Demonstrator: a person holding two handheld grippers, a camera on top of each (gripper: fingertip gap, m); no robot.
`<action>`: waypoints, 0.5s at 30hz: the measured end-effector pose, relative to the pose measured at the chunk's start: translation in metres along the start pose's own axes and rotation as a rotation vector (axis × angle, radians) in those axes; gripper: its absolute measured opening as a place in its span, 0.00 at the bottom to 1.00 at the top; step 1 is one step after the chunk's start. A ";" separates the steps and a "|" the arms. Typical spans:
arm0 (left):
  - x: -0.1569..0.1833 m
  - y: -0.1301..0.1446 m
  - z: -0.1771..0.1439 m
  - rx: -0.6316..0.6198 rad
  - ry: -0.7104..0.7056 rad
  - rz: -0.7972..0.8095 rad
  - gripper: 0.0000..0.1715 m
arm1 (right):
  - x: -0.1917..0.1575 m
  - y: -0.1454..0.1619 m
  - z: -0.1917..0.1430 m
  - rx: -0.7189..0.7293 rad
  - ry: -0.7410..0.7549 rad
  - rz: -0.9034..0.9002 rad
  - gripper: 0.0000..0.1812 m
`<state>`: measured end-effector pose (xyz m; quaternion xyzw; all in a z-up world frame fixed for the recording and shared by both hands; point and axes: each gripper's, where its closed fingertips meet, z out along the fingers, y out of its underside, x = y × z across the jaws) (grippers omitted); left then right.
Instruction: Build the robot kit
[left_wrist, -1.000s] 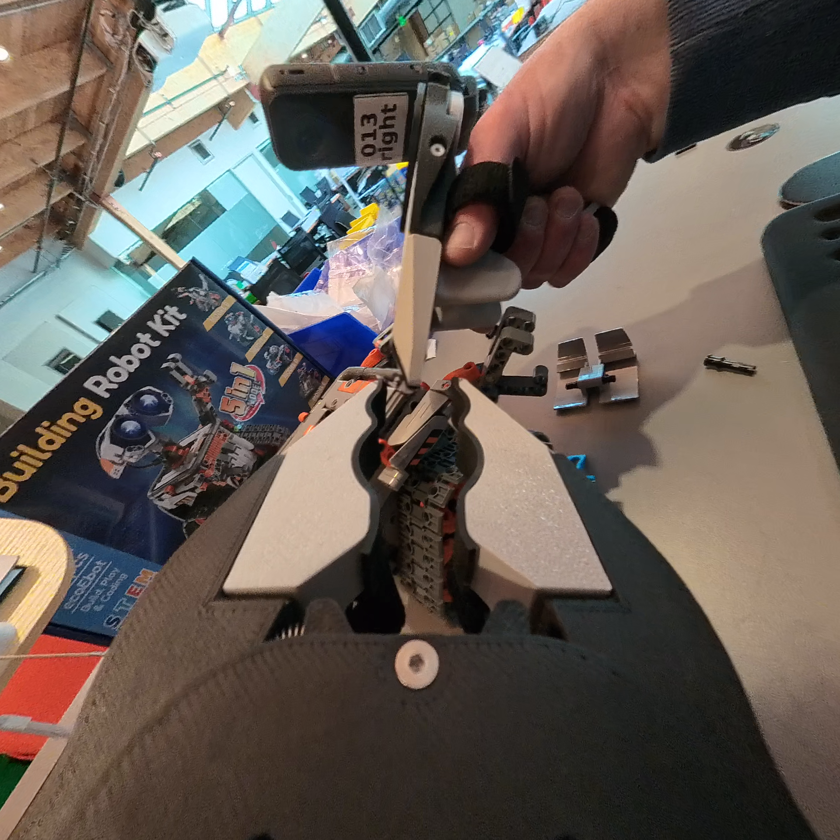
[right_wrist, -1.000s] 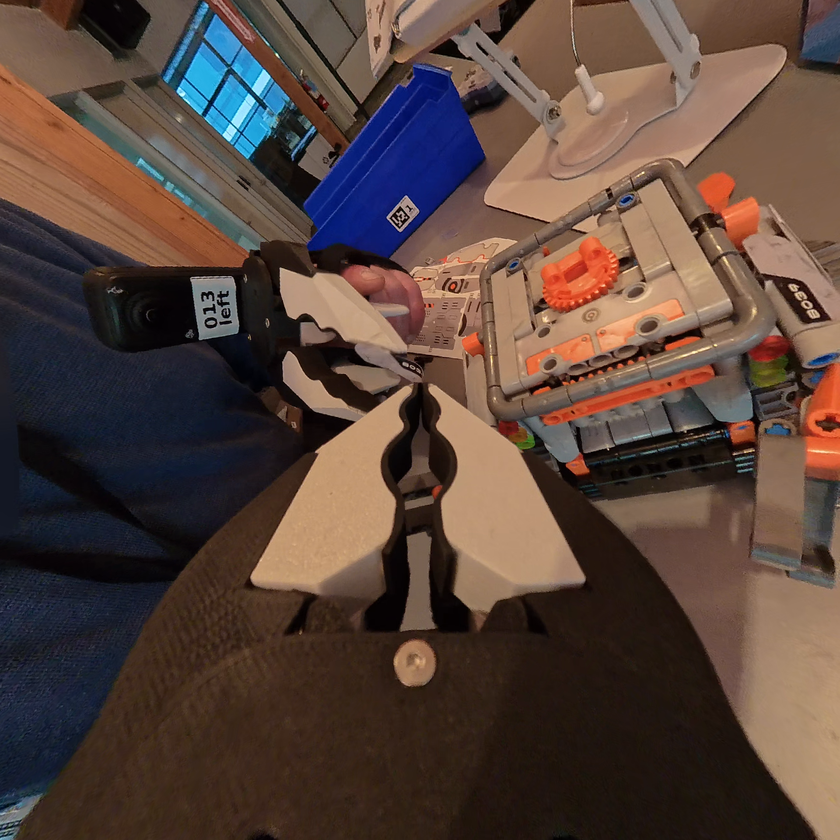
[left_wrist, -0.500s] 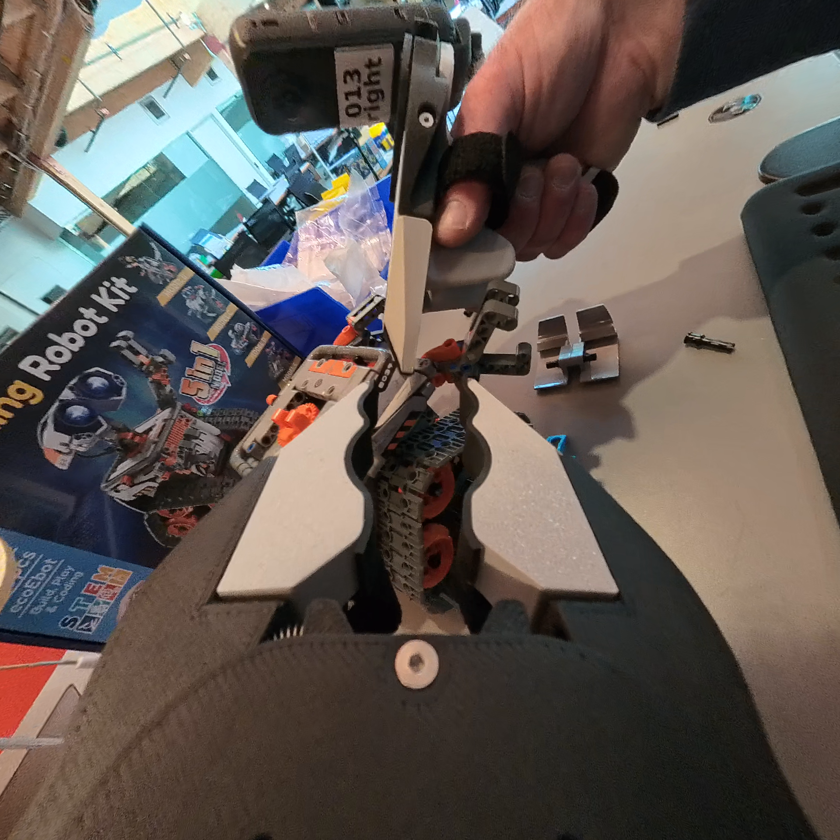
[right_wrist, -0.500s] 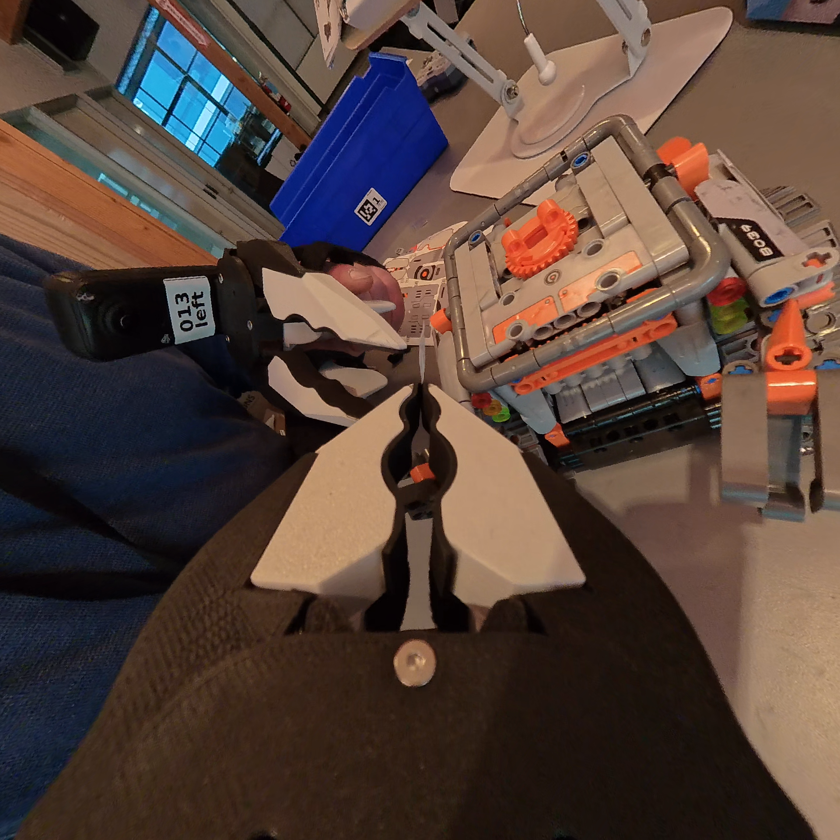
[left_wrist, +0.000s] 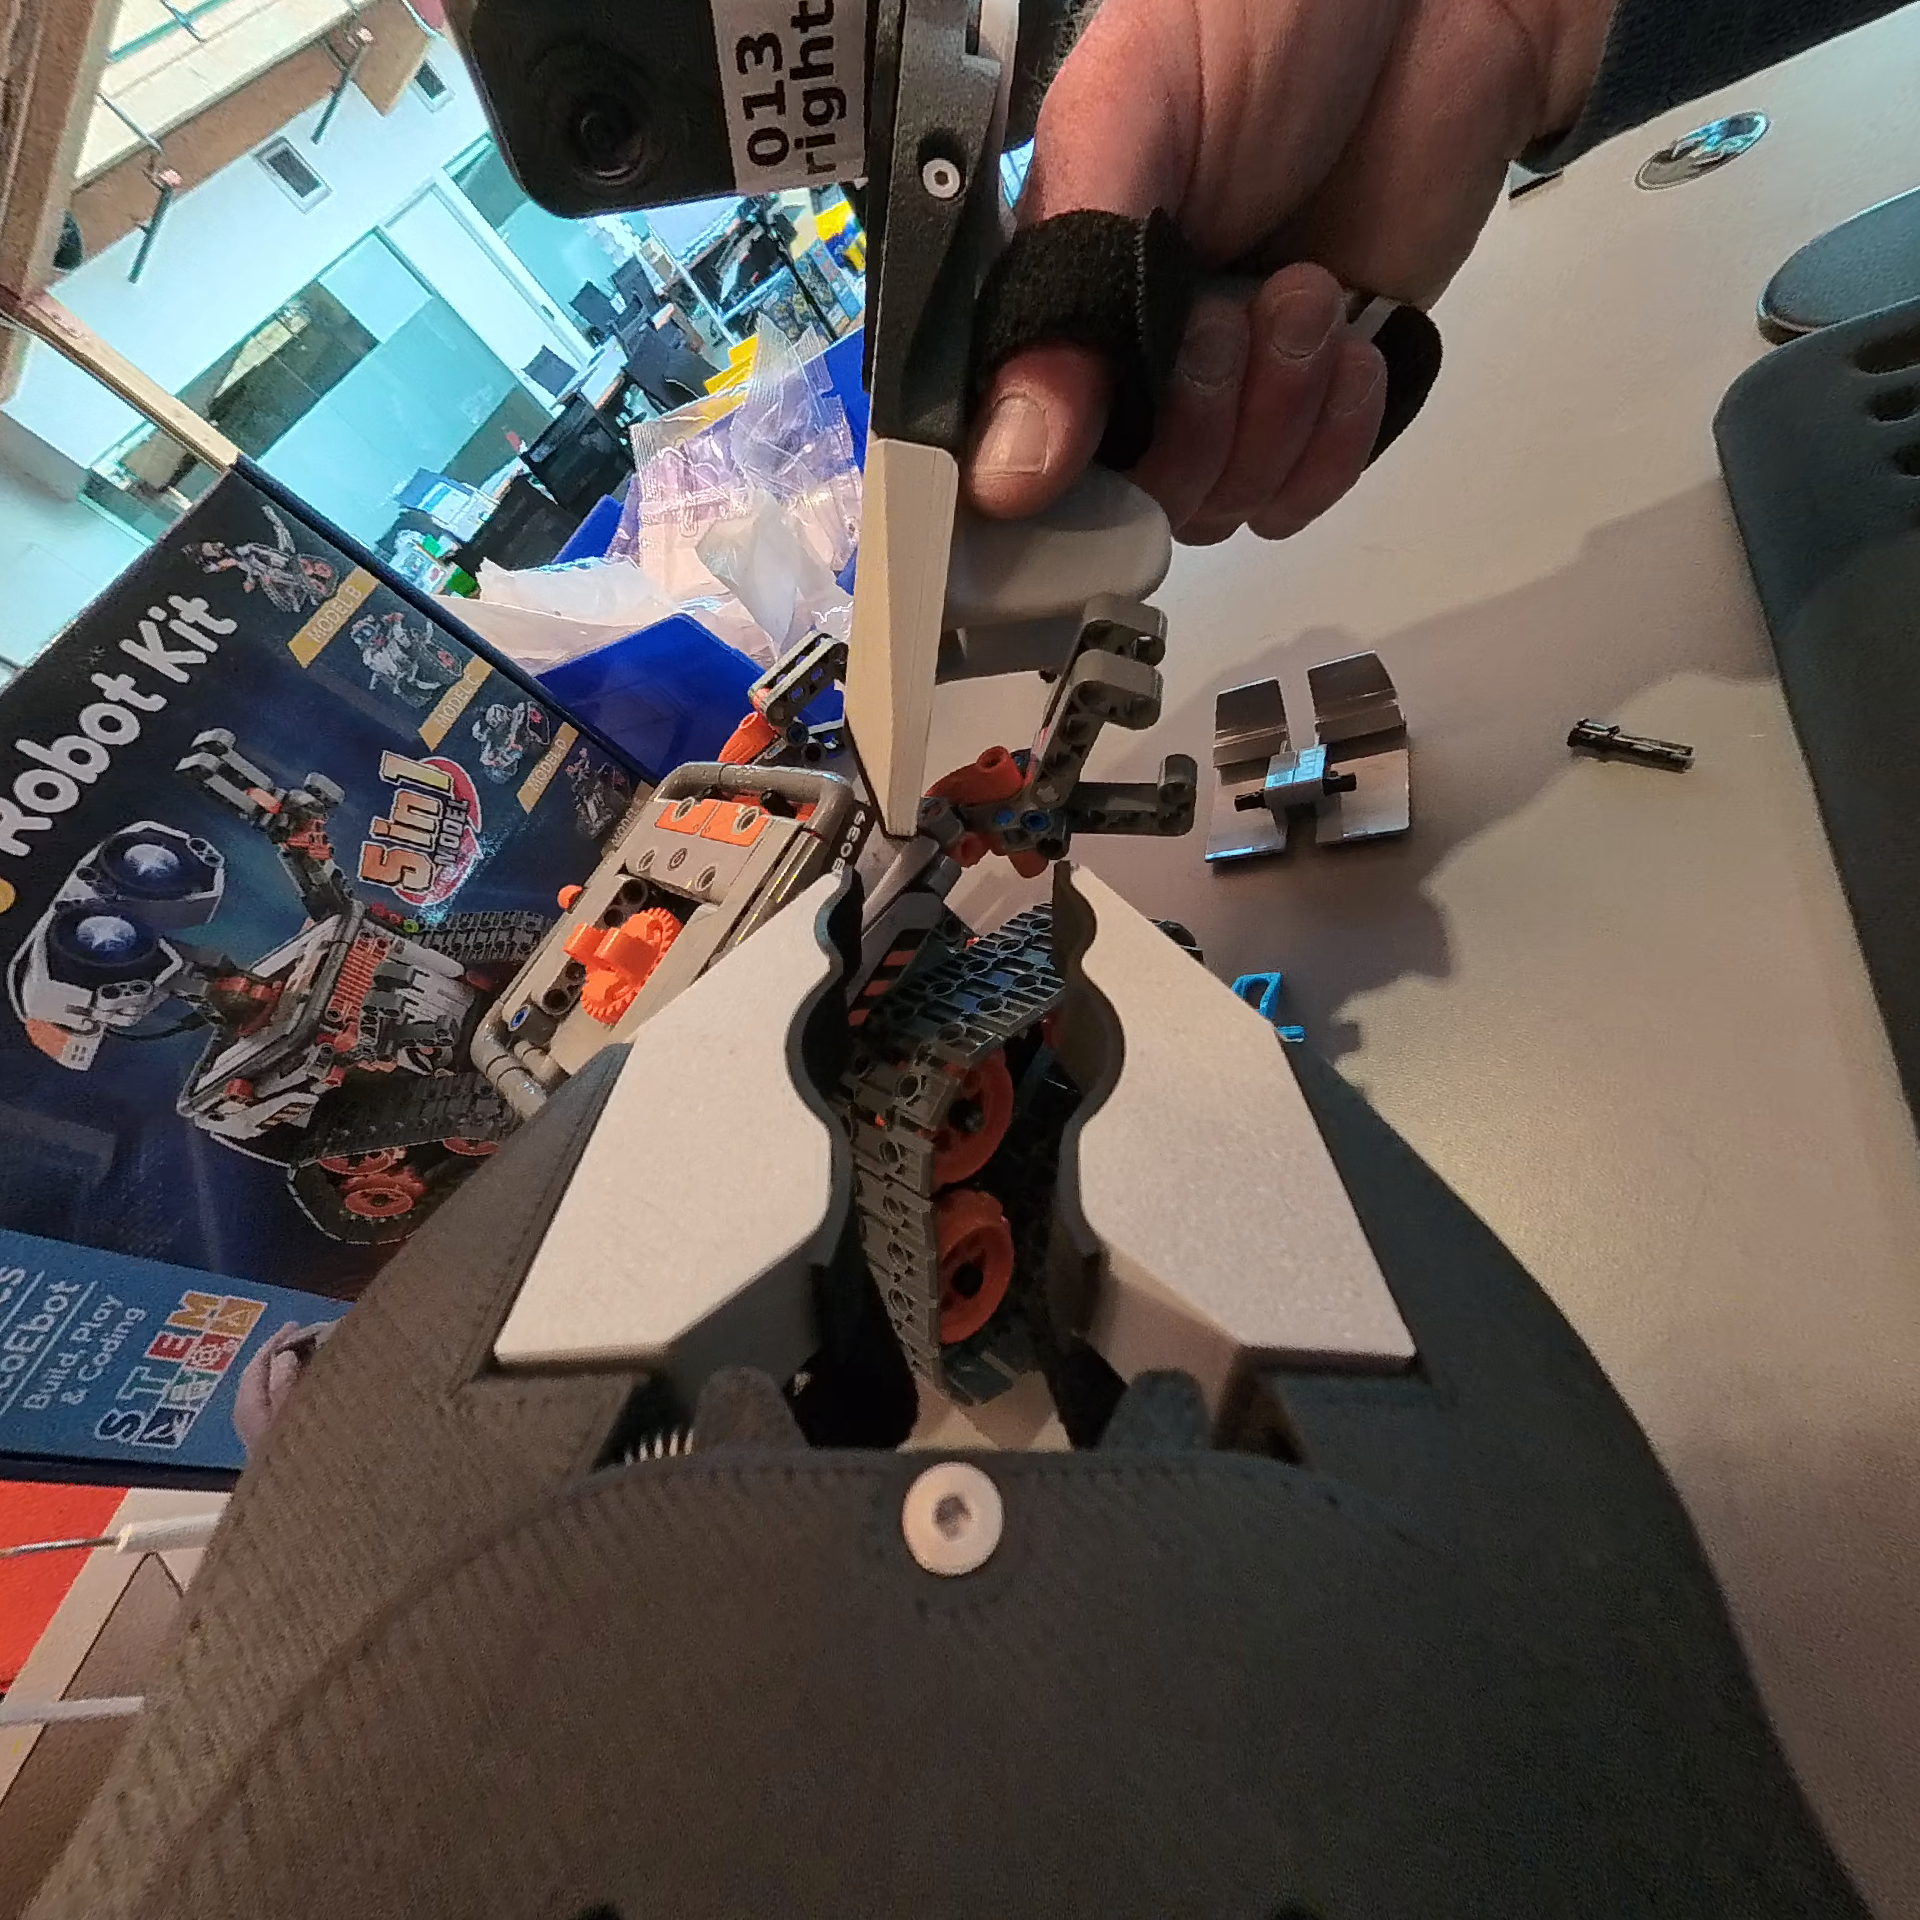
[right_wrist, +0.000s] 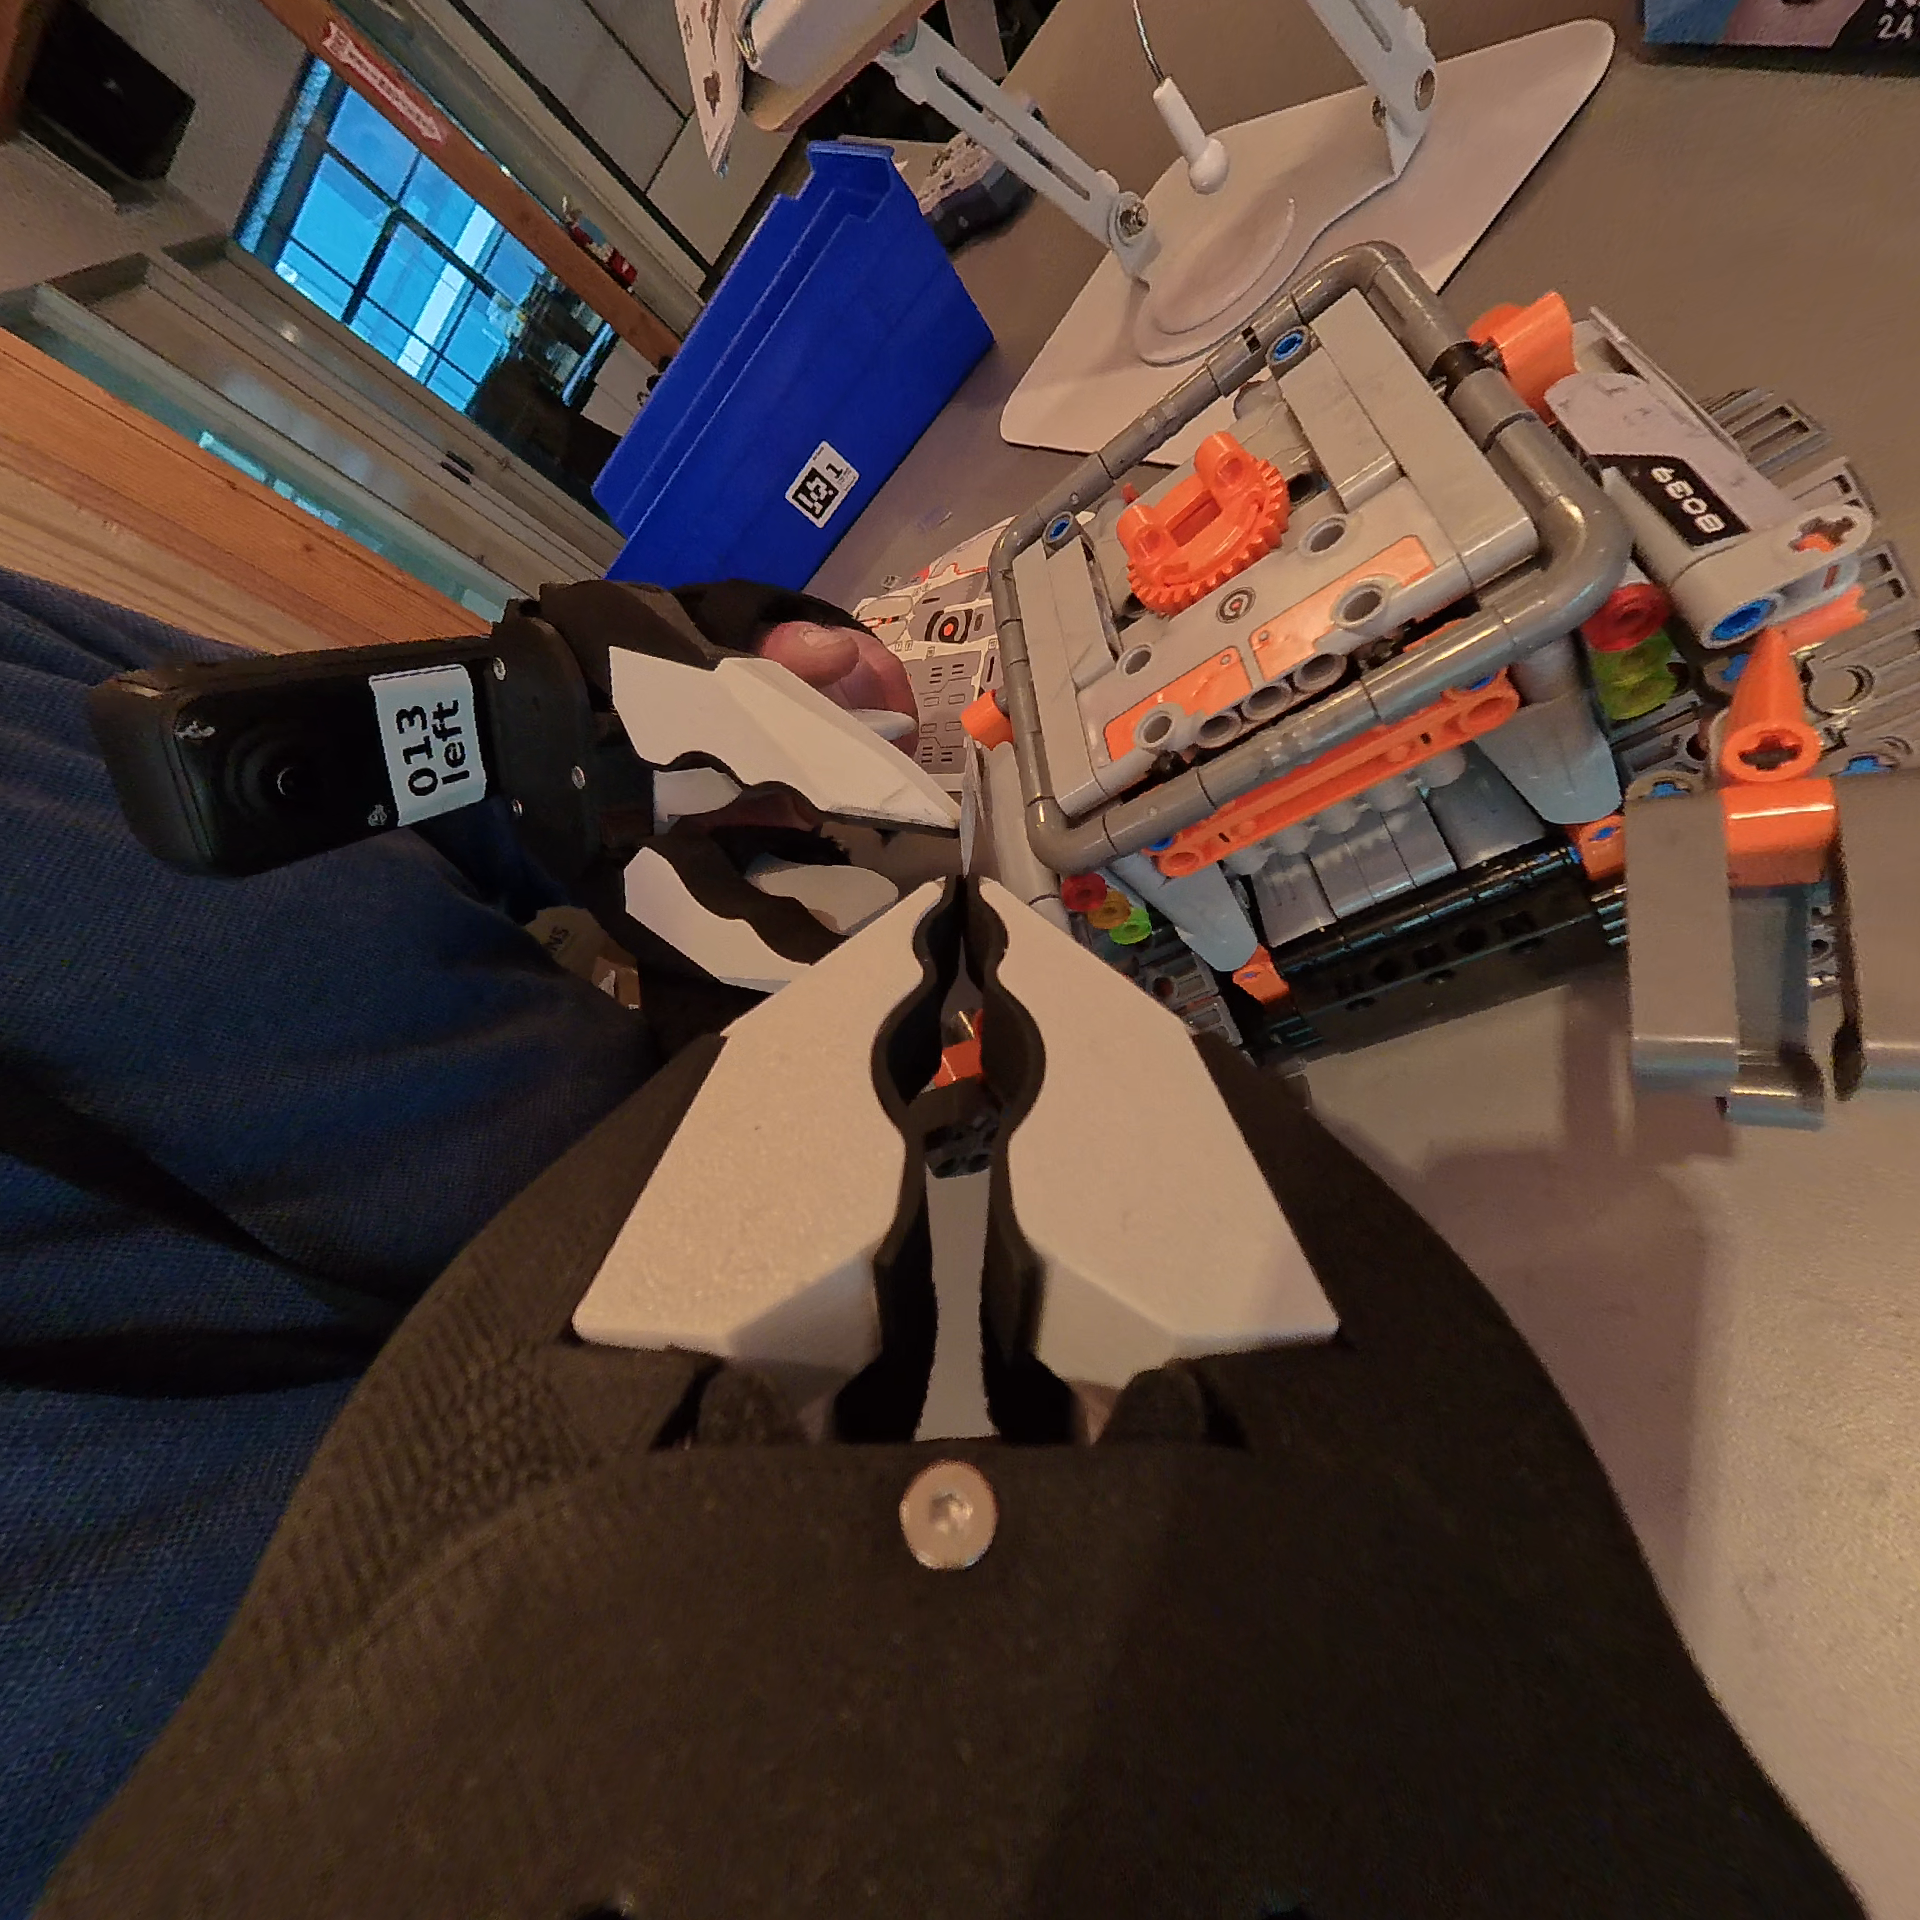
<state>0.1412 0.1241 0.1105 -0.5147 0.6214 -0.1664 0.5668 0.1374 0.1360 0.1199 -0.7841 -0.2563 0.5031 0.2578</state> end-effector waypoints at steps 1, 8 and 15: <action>0.000 -0.001 0.000 0.005 0.000 0.000 0.20 | 0.000 0.000 0.000 0.000 0.001 0.000 0.00; -0.001 0.000 0.000 -0.001 -0.001 -0.002 0.19 | 0.001 -0.001 -0.001 0.013 0.009 0.005 0.00; -0.001 -0.002 0.000 0.006 -0.004 0.001 0.19 | 0.000 0.001 0.001 0.014 -0.002 0.013 0.00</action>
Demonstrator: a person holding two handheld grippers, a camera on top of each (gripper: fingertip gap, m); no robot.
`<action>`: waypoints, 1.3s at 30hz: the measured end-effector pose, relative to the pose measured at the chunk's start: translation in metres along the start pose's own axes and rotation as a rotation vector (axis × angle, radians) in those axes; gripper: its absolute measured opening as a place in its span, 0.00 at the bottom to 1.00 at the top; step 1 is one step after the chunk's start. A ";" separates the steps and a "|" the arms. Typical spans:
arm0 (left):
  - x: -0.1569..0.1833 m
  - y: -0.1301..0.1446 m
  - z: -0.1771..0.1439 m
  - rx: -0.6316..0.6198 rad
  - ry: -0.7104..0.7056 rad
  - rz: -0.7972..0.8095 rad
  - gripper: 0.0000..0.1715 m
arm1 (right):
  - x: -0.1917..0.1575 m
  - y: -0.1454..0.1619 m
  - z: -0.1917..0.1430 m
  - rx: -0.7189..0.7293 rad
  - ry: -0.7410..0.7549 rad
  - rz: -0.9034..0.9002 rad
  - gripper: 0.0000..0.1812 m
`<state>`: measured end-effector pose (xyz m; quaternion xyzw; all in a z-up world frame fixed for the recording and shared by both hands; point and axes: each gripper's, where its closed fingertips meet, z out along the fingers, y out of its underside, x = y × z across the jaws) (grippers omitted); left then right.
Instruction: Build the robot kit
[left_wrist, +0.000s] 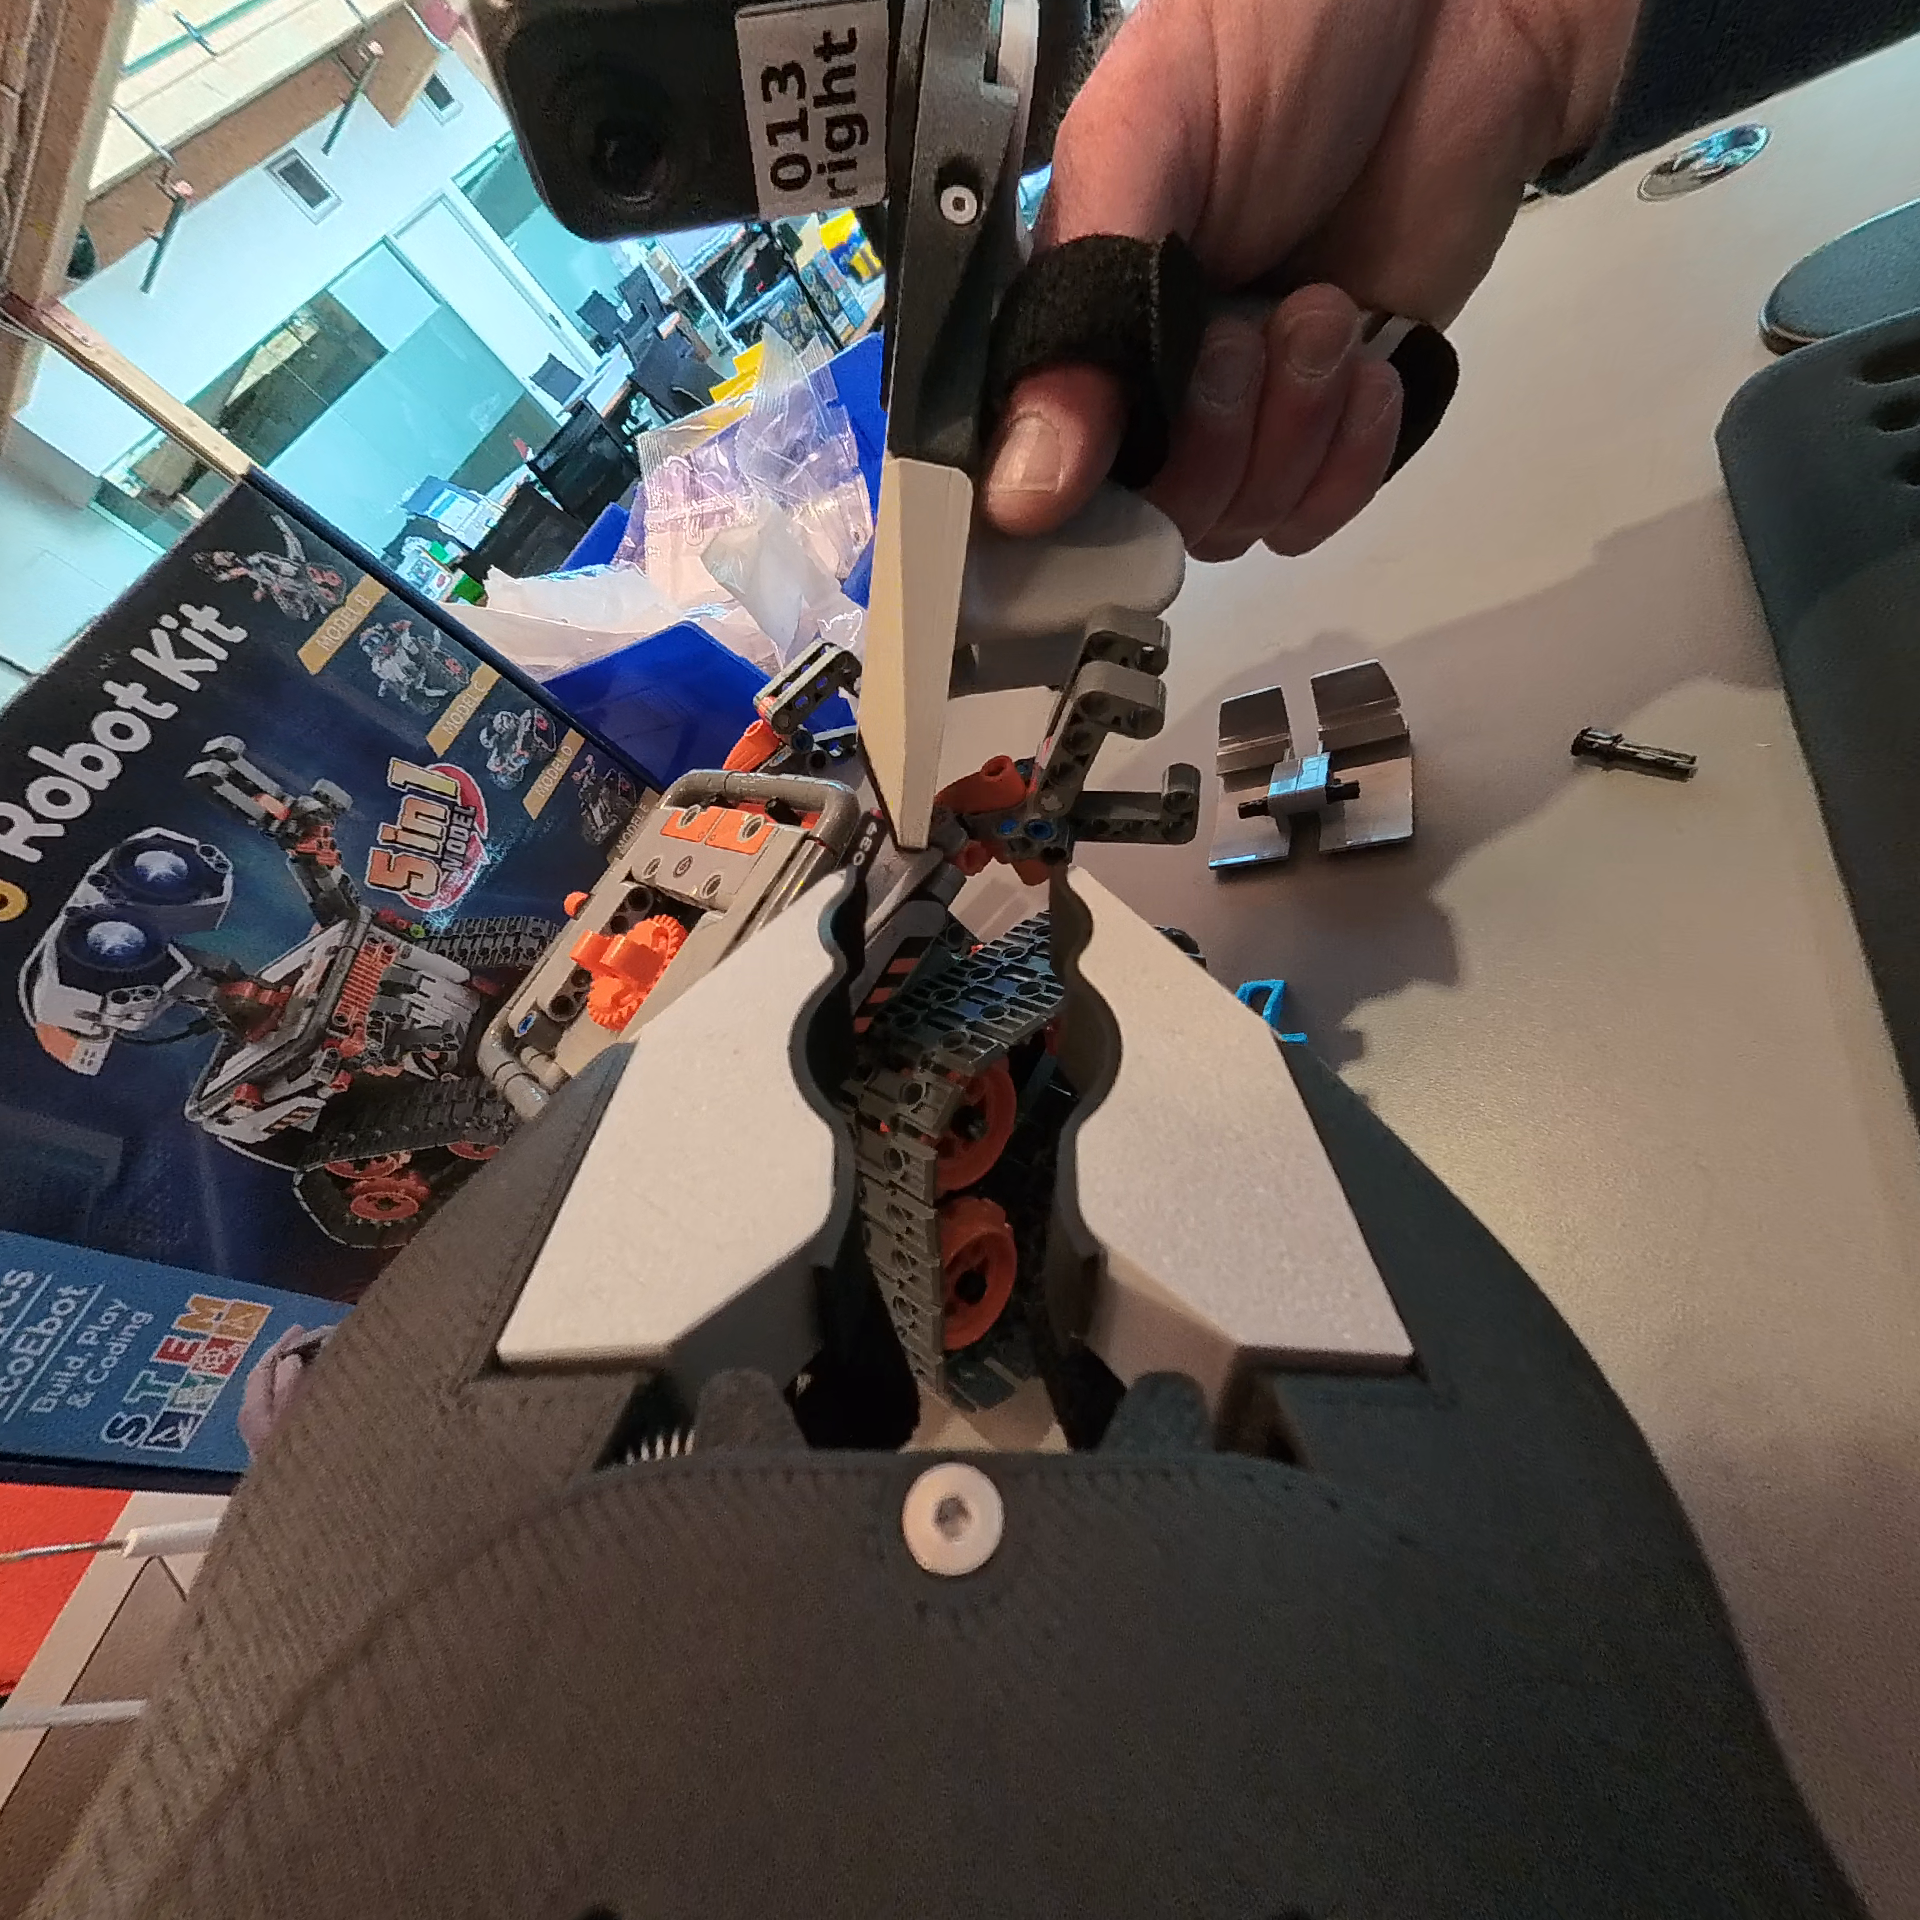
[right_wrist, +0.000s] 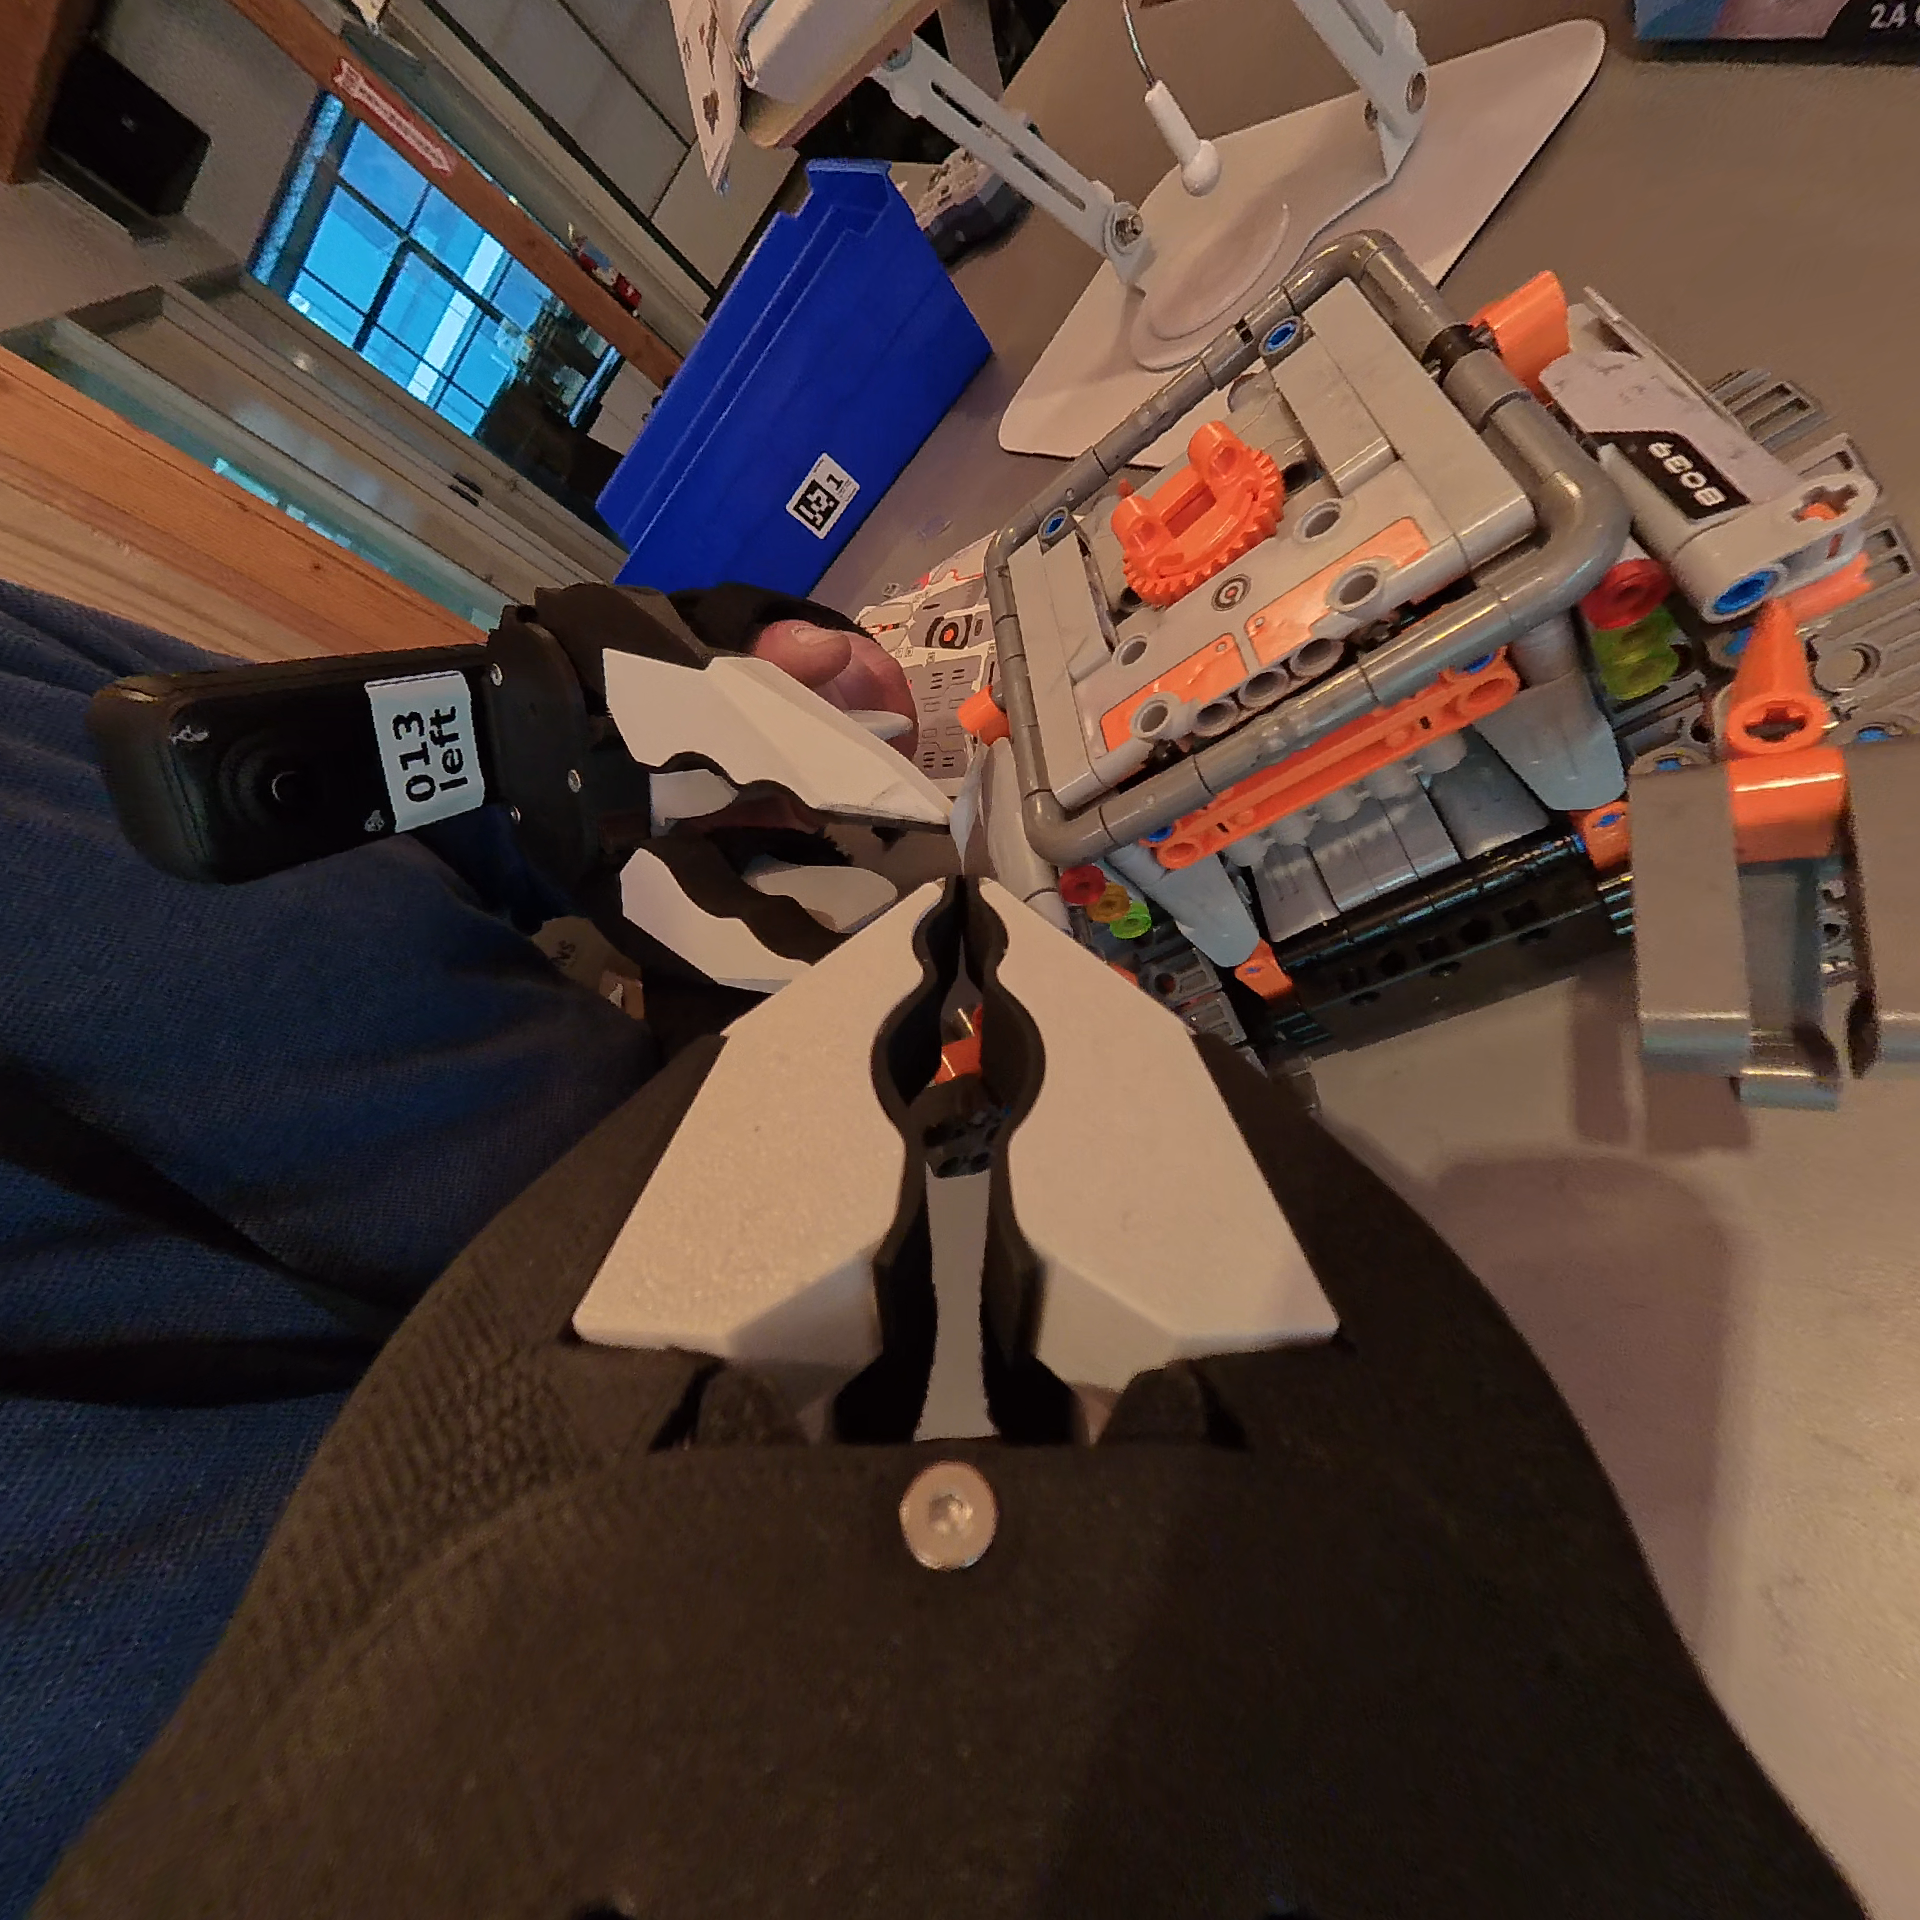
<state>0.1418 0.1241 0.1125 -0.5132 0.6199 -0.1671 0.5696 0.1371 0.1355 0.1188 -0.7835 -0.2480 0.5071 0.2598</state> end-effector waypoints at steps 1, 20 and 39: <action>0.000 0.000 0.000 -0.001 0.001 0.000 0.19 | 0.001 0.000 -0.001 0.003 0.003 0.000 0.00; -0.001 0.001 0.003 -0.013 -0.004 0.001 0.19 | 0.001 0.000 -0.002 0.004 -0.006 0.010 0.00; -0.002 0.006 0.006 -0.037 0.000 -0.007 0.18 | 0.001 0.000 -0.001 -0.005 -0.012 0.007 0.00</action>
